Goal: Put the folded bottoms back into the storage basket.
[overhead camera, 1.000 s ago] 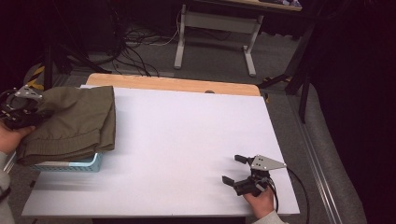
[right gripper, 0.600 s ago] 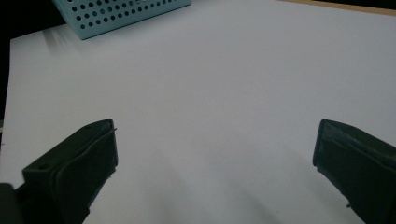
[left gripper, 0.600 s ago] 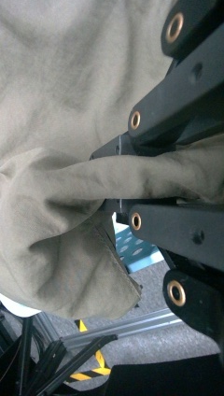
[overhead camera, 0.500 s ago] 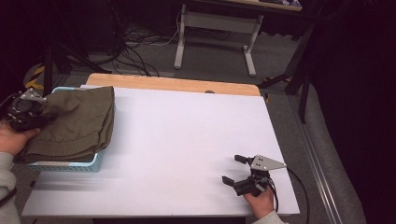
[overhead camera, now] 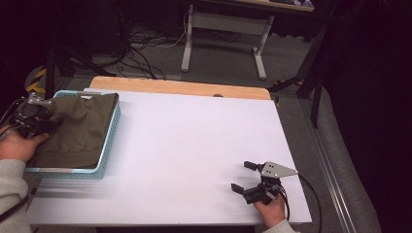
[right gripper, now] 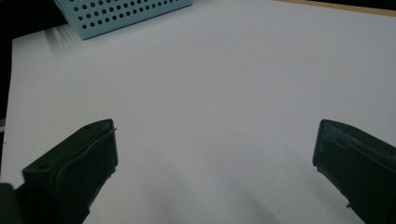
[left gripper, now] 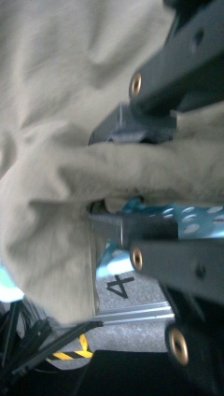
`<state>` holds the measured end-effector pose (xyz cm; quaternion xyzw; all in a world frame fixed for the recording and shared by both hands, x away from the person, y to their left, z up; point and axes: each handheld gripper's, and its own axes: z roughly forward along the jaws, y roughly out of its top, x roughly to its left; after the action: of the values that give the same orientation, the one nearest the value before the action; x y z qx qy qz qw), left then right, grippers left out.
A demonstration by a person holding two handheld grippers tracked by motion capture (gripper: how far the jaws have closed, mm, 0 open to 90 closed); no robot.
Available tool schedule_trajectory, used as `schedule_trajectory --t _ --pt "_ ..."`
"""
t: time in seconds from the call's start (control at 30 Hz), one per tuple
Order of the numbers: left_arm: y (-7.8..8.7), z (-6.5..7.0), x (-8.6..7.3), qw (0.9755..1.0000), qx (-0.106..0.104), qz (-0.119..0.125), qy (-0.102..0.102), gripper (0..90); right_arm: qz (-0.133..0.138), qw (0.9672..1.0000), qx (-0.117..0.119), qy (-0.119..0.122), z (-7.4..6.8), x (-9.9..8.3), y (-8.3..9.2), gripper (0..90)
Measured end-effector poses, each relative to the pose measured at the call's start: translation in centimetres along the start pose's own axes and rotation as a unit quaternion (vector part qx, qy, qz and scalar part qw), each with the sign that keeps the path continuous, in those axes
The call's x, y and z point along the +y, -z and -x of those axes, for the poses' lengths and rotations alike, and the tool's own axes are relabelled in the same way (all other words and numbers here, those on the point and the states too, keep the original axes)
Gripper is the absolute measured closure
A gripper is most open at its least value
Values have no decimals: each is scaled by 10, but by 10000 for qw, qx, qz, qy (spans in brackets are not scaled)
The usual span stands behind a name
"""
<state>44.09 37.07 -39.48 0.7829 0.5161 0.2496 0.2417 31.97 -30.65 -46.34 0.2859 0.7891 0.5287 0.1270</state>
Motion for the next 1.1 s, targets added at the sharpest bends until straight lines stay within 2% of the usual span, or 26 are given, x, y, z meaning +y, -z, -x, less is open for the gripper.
schedule_trajectory --t 0.07,0.1,0.13,0.27,0.3,0.4,0.43,0.5,0.53,0.57,0.67,0.73,0.77,0.83,0.87,0.93,1.07,1.1 --pt "1 0 0 10000 38 32 -2 545 -2 10000 0 4 0 0 0 3" --pt "3 0 1 9999 105 66 56 545 0 10000 -1 6 0 0 0 3" --pt "6 0 2 9997 148 142 136 506 -1 10000 -1 5 0 0 0 3" --pt "13 1 5 9980 137 466 396 501 -16 10000 -6 11 0 0 0 3" --pt "13 1 5 9980 137 466 396 501 -16 10000 -6 11 0 0 0 3" --pt "14 5 11 9963 245 646 501 533 -42 10000 -7 5 0 0 -1 3" --pt "14 5 11 9963 245 646 501 543 -42 10000 -5 9 0 0 -1 3" --pt "11 11 18 9951 440 682 570 579 -26 10000 -4 22 0 0 -1 3" --pt "11 11 18 9951 440 682 570 600 -27 10000 -3 22 0 0 -1 3" --pt "9 14 22 9949 576 630 538 629 -28 10000 -2 19 0 0 -1 3" --pt "1 17 27 9941 769 447 614 720 -21 10000 -4 25 0 0 0 3" --pt "-5 18 28 9942 809 302 642 765 -16 10000 -3 27 0 0 0 3" --pt "-5 18 28 9942 809 302 642 772 -16 10000 -3 27 0 0 0 3" --pt "-13 19 28 9946 801 113 658 781 -16 10000 -6 33 -1 0 0 3" --pt "-19 21 28 9944 854 -80 617 791 -18 10000 -5 33 -1 0 0 3" --pt "-26 22 27 9943 818 -309 615 807 -17 10000 -4 31 0 0 0 3" --pt "-43 22 20 9917 653 -712 852 812 -30 10000 -6 32 -1 0 0 3" --pt "-47 22 18 9910 636 -804 855 811 -23 10000 -6 34 -1 0 0 3"
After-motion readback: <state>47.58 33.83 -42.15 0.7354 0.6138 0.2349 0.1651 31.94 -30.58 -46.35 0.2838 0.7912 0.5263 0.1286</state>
